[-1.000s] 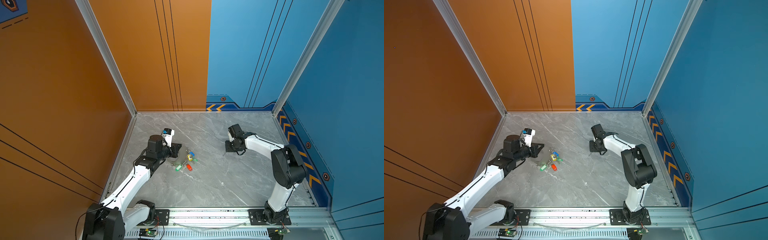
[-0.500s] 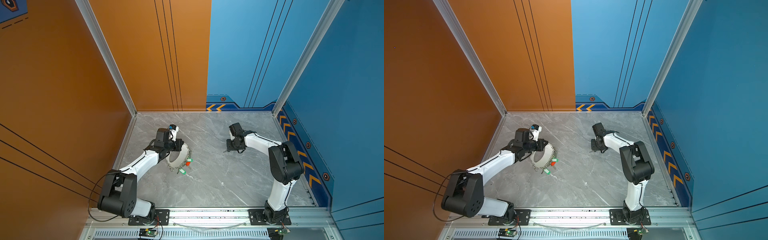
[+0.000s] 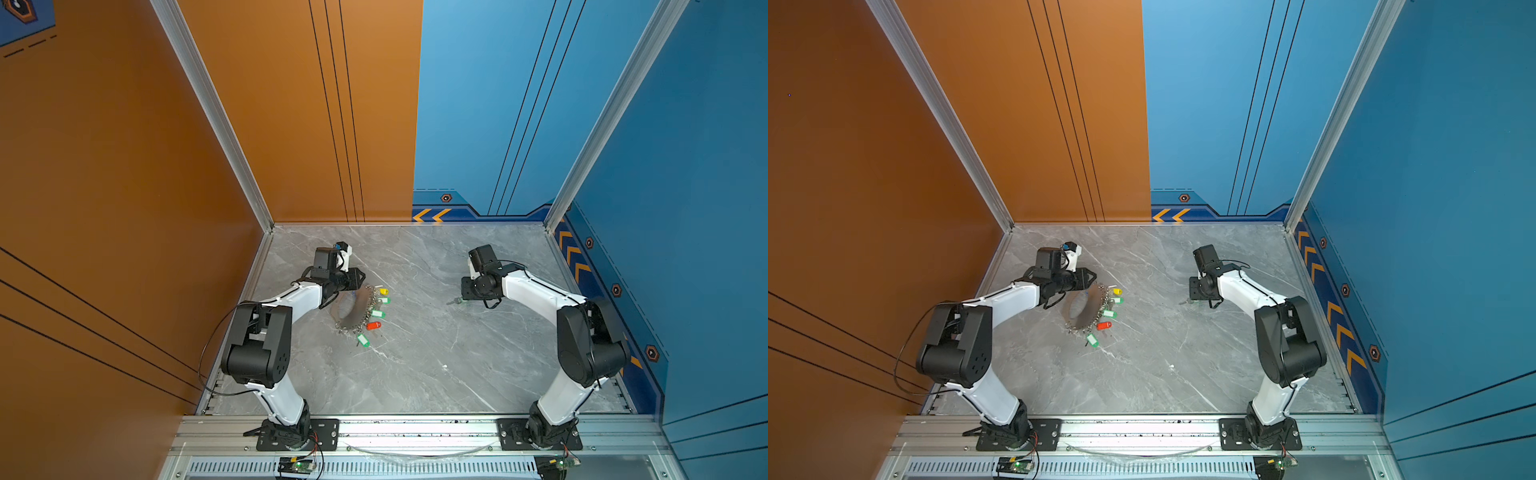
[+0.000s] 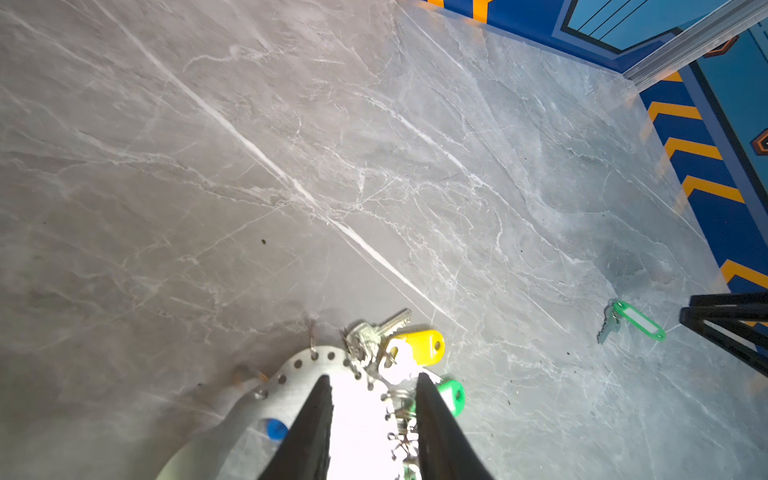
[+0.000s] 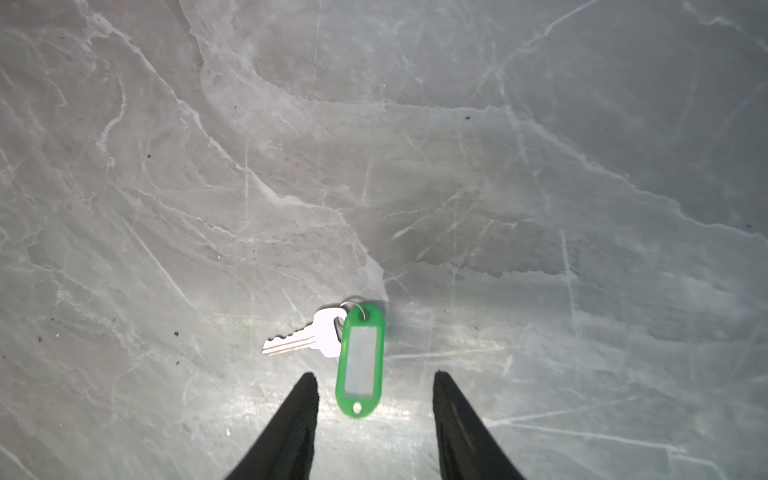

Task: Remove the keys from the keyring

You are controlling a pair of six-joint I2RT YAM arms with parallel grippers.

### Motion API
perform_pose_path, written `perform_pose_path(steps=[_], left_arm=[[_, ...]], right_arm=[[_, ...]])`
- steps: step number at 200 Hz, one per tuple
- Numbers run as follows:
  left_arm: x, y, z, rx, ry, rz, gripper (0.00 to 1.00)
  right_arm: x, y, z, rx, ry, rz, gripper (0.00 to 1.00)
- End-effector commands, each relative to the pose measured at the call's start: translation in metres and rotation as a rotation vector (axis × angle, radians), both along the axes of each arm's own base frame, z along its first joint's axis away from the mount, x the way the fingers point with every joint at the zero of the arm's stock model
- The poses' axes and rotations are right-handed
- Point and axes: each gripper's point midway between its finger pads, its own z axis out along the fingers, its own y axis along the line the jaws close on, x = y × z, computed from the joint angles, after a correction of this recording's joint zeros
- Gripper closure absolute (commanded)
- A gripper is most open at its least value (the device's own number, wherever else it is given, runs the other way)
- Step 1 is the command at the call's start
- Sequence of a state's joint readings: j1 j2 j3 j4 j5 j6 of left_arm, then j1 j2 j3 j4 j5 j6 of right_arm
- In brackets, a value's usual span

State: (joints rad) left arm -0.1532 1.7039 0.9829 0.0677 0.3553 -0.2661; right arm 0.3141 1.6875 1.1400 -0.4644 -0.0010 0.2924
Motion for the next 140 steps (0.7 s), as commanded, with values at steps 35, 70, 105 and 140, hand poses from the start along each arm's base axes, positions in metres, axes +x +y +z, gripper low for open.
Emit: perform_pose_path(steps=[35,70,105,140], left_arm=[[-0.010,0.015,0.044,0.023,-0.141,0.070,0.42],[-0.042,0.016,0.065,0.030,-0.219,0.080,0.41],[-0.073,0.021,0.065,0.034,-0.249,0.094,0.39],[-0.094,0.027,0.049,0.041,-0.233,0.101,0.38]], right_arm=[[-0.014,0.004,0.011,0.063,-0.020,0.039,0.57],[-0.011,0.012,-0.021,0.055,0.058,0.053,0.73],[-0.021,-0.005,-0.059,-0.019,0.160,0.015,0.73],[-0.032,-0.026,-0.054,-0.069,0.147,-0.036,0.75]])
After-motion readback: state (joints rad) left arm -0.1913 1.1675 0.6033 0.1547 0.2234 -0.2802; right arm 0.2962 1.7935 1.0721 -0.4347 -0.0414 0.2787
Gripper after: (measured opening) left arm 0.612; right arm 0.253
